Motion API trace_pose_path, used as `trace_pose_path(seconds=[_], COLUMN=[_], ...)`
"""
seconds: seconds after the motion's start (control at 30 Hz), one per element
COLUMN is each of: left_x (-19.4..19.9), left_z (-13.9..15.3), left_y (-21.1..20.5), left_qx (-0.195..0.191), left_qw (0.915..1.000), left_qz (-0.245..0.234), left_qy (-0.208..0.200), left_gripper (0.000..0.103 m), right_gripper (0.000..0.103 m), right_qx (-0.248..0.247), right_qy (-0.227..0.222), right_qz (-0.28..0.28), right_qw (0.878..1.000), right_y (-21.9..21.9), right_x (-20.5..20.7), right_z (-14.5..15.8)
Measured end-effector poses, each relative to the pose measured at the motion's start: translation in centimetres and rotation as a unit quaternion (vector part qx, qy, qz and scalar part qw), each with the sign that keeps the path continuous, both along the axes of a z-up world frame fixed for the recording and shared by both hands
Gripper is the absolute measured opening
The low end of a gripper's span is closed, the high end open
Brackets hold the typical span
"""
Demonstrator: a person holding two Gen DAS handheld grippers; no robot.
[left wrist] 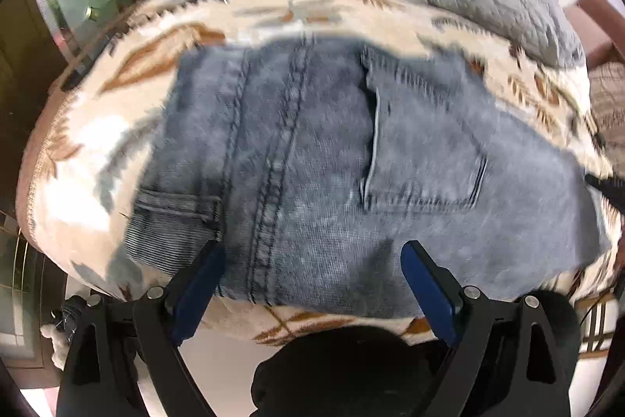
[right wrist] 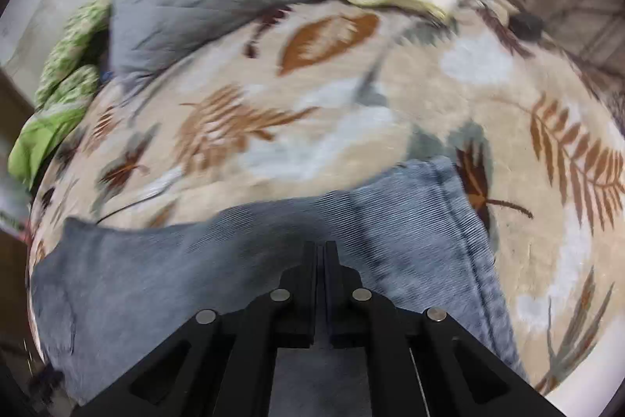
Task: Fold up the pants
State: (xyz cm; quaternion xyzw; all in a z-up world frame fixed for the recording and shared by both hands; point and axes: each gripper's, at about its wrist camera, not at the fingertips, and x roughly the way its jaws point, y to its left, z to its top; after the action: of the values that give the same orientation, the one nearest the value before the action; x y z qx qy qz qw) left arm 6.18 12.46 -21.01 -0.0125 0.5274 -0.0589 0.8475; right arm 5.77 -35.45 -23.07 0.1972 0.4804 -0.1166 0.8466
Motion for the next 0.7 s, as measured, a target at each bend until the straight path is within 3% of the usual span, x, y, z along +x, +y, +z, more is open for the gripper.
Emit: trace_pose_path(seconds=[0.13, 0.33, 0.43, 0.57, 0.7], left_x=[0.9, 3.1, 4.8, 6.7, 8.0], left_z=[1.8, 0.4, -1.1, -1.9, -2.4], left_y=[-0.8, -2.2, -1.7, -0.4, -0.9], left_qx=[0.011, 0.018, 0.018, -0.014, -0.008], left_qw=[0.9997, 0.9998, 0.9993, 0.9987, 0.9988], left_qz=[0.0, -0.012, 0.005, 0.016, 0.006], left_qy=[-0.023, 0.0, 0.034, 0.046, 0.049], left_gripper=[0.091, 0.091, 0.091, 0.091, 0.094], right_gripper=[0.005, 0.005, 0.005, 0.005, 0.005], right_qx=[0.012, 0.074, 0.097, 0.089, 0.068], right_qy=[-0.019, 0.003, 0.019, 0.036, 0.043], right_qz=[0.051, 0.177, 0.207, 0.244, 0.258], right_qw=[0.998, 0.981, 0.973, 0.965, 0.963], right_y=[4.4, 14.5, 18.3, 23.3, 26.2], right_x=[0.5, 3.3, 4.3, 4.3, 4.7], right_z=[1.7, 1.5, 0.6, -0.8, -1.8])
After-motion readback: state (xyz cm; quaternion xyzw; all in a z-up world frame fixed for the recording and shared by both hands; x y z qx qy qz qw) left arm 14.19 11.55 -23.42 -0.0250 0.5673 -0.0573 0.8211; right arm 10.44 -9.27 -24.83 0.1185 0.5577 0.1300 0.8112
